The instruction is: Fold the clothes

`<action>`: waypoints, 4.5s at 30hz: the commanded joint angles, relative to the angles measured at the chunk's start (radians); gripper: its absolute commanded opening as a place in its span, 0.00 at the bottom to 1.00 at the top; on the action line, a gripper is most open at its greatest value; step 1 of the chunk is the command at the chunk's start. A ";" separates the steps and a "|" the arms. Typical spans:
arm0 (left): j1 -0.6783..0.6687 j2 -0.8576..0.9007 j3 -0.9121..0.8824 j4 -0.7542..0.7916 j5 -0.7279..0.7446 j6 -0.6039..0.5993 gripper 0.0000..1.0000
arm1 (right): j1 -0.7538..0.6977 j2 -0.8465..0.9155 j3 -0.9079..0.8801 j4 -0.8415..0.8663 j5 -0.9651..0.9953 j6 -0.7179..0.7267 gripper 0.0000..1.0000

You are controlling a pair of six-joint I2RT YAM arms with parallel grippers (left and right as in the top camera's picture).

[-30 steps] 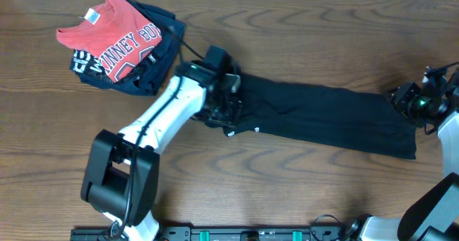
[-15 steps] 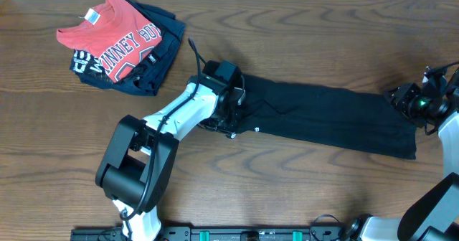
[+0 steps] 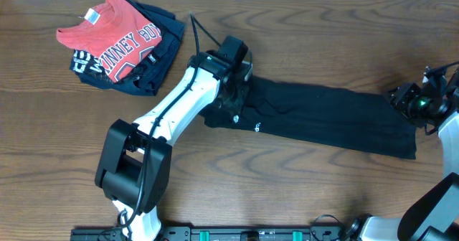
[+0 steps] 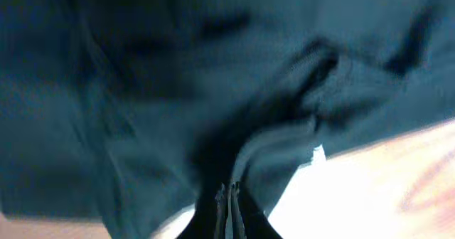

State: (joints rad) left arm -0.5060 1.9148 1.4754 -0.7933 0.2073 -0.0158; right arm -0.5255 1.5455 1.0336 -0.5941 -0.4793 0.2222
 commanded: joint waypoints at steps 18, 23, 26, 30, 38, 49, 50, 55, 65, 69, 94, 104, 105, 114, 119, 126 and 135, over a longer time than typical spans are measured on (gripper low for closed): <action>0.000 -0.024 0.000 -0.190 -0.084 -0.038 0.41 | 0.007 -0.005 0.000 -0.023 0.013 -0.018 0.45; 0.000 -0.024 -0.145 -0.148 0.006 -0.046 0.50 | 0.007 -0.005 0.000 -0.022 0.013 -0.018 0.45; 0.000 -0.024 -0.208 -0.073 0.046 -0.046 0.55 | 0.007 -0.005 0.000 -0.022 0.013 -0.018 0.45; -0.003 -0.024 -0.237 -0.010 0.073 -0.046 0.57 | 0.007 -0.005 0.000 -0.023 0.013 -0.018 0.45; -0.004 -0.024 -0.232 0.042 0.074 -0.045 0.06 | 0.007 -0.005 0.000 -0.023 0.013 -0.018 0.45; -0.002 -0.069 0.069 -0.076 -0.005 0.141 0.06 | 0.007 -0.005 0.000 -0.020 0.012 -0.018 0.45; -0.002 -0.069 0.069 -0.061 -0.018 0.159 0.06 | 0.007 -0.005 0.000 -0.020 0.012 -0.018 0.45; -0.002 -0.037 0.059 -0.013 -0.031 0.253 0.06 | 0.007 -0.005 0.000 -0.021 0.012 -0.018 0.45; -0.002 0.028 0.046 -0.035 -0.070 0.255 0.08 | 0.007 -0.005 0.000 -0.024 0.012 -0.018 0.45; 0.000 0.040 0.026 -0.032 -0.098 0.255 0.31 | 0.007 -0.005 0.000 -0.024 0.012 -0.018 0.45; 0.042 0.065 -0.053 0.106 0.002 0.168 0.29 | -0.099 0.001 0.000 -0.009 0.321 0.008 0.73; 0.097 -0.021 -0.016 0.051 0.003 0.104 0.70 | -0.225 0.155 0.000 0.079 0.192 -0.265 0.78; 0.097 -0.039 -0.016 0.045 0.003 0.104 0.71 | -0.229 0.167 0.000 0.071 0.191 -0.286 0.79; 0.097 -0.206 -0.016 0.013 0.003 0.104 0.79 | -0.252 0.294 0.000 -0.065 0.210 -0.327 0.71; 0.097 -0.257 -0.016 0.020 0.002 0.104 0.83 | -0.251 0.333 0.000 -0.076 0.213 -0.336 0.58; 0.097 -0.258 -0.016 0.025 0.002 0.104 0.84 | -0.250 0.334 0.000 -0.029 0.096 -0.363 0.47; 0.097 -0.258 -0.016 0.033 0.002 0.104 0.85 | -0.254 0.334 0.000 -0.022 0.067 -0.377 0.14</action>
State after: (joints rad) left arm -0.4095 1.6638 1.4368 -0.7593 0.2039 0.0971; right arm -0.7742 1.8587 1.0454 -0.6163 -0.3920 -0.1398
